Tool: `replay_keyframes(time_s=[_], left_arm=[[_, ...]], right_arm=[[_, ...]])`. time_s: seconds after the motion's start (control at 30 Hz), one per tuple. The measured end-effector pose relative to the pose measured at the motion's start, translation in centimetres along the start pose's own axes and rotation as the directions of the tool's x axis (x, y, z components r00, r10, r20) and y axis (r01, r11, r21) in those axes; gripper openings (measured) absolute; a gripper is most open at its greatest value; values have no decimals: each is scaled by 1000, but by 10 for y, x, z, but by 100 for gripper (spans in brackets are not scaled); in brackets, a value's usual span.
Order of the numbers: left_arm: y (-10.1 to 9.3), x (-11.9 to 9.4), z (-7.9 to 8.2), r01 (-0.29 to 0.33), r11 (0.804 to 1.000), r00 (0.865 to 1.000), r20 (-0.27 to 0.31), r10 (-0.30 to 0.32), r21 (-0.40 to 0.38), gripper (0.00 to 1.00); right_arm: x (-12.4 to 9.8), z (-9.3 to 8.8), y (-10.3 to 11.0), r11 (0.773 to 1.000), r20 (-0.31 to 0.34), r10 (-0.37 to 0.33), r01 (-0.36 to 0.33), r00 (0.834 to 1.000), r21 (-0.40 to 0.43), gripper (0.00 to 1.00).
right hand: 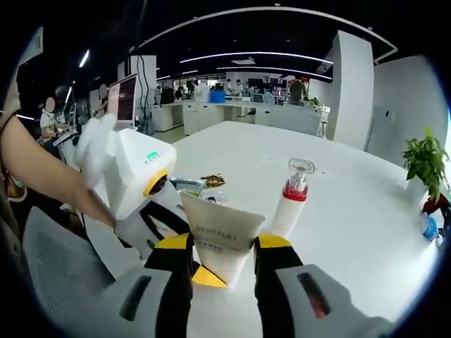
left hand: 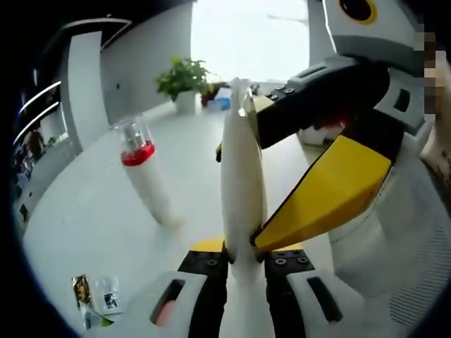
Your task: Arrange the skincare products in the storage area until every visible bottle or jar stands upright without overlapping.
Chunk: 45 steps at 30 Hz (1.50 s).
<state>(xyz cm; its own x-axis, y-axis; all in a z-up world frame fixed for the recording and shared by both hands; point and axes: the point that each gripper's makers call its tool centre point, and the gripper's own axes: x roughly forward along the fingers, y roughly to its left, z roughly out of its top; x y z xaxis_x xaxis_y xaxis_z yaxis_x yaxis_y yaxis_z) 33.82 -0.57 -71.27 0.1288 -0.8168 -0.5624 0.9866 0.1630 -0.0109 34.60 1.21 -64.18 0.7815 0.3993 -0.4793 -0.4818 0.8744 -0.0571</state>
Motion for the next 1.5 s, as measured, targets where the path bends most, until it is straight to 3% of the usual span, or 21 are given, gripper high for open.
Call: replay_keyframes(time_s=[0.53,0.87,1.03,1.5], left_arm=[[3,1,1,4,999,1000,12,-5,40,16],[16,3,2,4,999,1000,16,-5,40,16],[24,4,3,5,999,1000,19,-6,44,16],[54,5,4,4,998,1000,19,-6,58,16]], right_arm=[[-5,5,-5,999,49,32,-33,998,7,38],[-15,-6,-17,997,81,35,-41,996,70,49],[-19,-17,-18,994,70,37,-44,997,96,57],[-31,-40,-22,989,48,18,-24,999,144,67]])
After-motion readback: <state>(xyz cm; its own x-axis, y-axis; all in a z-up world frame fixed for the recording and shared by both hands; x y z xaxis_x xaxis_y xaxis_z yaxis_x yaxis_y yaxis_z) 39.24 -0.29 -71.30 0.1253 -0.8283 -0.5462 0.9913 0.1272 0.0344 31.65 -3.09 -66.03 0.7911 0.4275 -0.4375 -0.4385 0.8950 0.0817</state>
